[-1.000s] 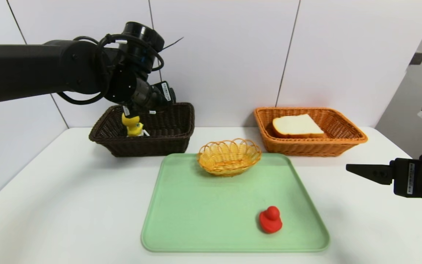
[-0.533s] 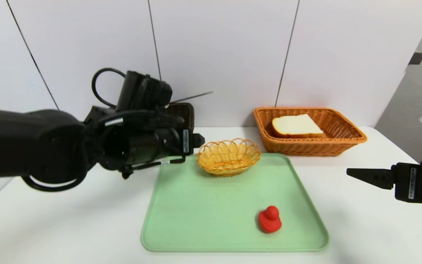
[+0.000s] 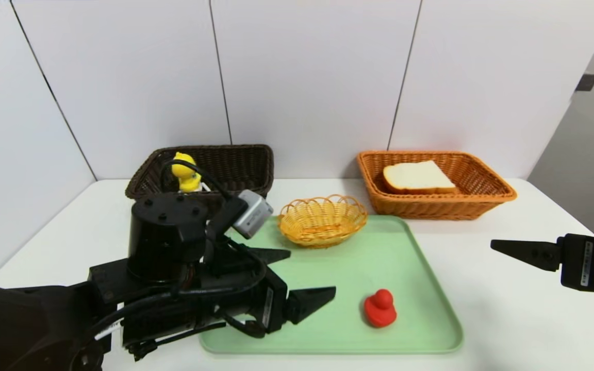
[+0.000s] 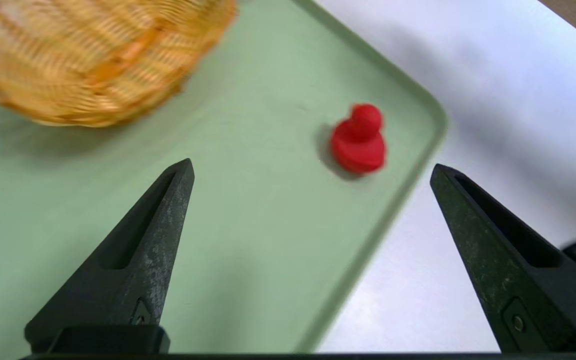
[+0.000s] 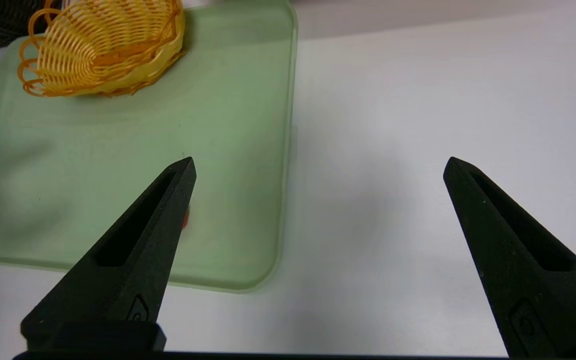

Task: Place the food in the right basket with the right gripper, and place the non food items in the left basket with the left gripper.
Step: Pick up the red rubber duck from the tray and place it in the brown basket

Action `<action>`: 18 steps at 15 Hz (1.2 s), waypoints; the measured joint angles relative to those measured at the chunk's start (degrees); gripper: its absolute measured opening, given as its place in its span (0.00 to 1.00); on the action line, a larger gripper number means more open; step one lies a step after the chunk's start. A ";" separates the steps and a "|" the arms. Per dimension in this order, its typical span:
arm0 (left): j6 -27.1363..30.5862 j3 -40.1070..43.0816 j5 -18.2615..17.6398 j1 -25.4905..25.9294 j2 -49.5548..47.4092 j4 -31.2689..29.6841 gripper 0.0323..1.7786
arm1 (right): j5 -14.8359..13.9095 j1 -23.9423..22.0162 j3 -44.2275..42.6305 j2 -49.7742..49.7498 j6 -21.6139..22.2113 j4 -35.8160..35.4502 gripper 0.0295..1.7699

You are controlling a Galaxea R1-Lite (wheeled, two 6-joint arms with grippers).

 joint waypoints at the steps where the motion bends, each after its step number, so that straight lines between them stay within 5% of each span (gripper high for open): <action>1: 0.41 0.46 -1.49 -0.49 0.23 -0.09 0.94 | 0.02 -0.33 0.16 0.00 -0.02 -0.13 0.97; 9: 10.63 1.46 -2.84 -2.67 9.70 -12.91 0.95 | 1.68 -2.00 0.35 1.01 -0.13 -0.29 0.97; 18: 11.73 -3.08 -2.38 -4.99 16.82 -14.29 0.95 | 1.68 -2.72 -0.20 4.18 -0.20 -2.78 0.97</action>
